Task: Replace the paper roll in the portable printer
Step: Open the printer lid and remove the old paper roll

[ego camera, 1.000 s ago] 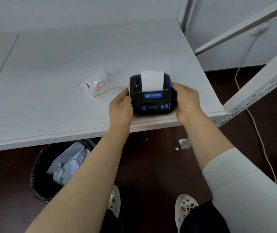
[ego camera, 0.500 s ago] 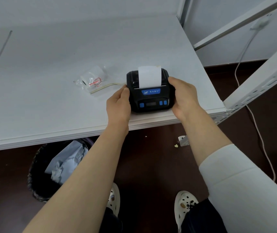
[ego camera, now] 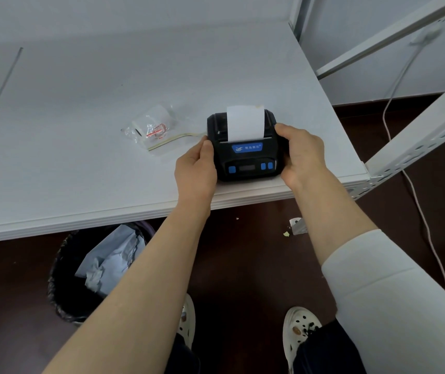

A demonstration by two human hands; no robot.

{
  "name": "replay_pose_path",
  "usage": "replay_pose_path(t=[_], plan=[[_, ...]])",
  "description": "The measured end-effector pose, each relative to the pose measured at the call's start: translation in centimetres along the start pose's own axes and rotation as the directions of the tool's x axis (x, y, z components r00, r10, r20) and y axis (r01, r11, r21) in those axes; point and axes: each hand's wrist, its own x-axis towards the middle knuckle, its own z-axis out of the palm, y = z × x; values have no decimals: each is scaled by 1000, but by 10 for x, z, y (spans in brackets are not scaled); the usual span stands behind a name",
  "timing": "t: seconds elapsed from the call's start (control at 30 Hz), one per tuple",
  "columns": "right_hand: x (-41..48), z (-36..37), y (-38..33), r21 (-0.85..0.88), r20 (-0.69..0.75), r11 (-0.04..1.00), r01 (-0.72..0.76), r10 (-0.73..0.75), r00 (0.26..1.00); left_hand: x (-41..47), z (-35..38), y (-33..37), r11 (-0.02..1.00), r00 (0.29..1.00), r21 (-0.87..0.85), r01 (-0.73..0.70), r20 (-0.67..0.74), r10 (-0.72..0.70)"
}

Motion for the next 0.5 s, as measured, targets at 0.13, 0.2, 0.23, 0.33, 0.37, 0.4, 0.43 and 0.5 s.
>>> replay_pose_path(t=[0.13,0.2,0.23,0.33,0.37,0.4,0.43,0.5], plan=[[0,0,-2,-4,-9,1000,-10,10,1000,-2,1,2,1000,1000,15,-13,-12,13],[0,1,-3,-15,-18,1000,-5,5,1000,-3,1,3,1000,1000,20,-8,-9,8],[0,2,-3,-20,-22,1000,-2,1,1000,-3,1,3,1000,1000,21,-4,-9,5],[-1,3,-3,-24,-33,1000,-3,2,999,-4,1,4,1000,1000,19,1,-6,0],[-1,3,-4,-26,-35,1000,-4,3,999,-4,1,4,1000,1000,26,-2,-6,2],[-1,4,-4,-28,-39,1000,-4,3,999,-4,1,4,999,1000,34,-5,-7,6],[-1,4,-4,-30,-43,1000,-4,2,999,-4,1,4,999,1000,39,-7,-9,7],[-2,4,-5,-30,-49,1000,-3,2,999,-5,1,5,999,1000,48,-6,-9,6]])
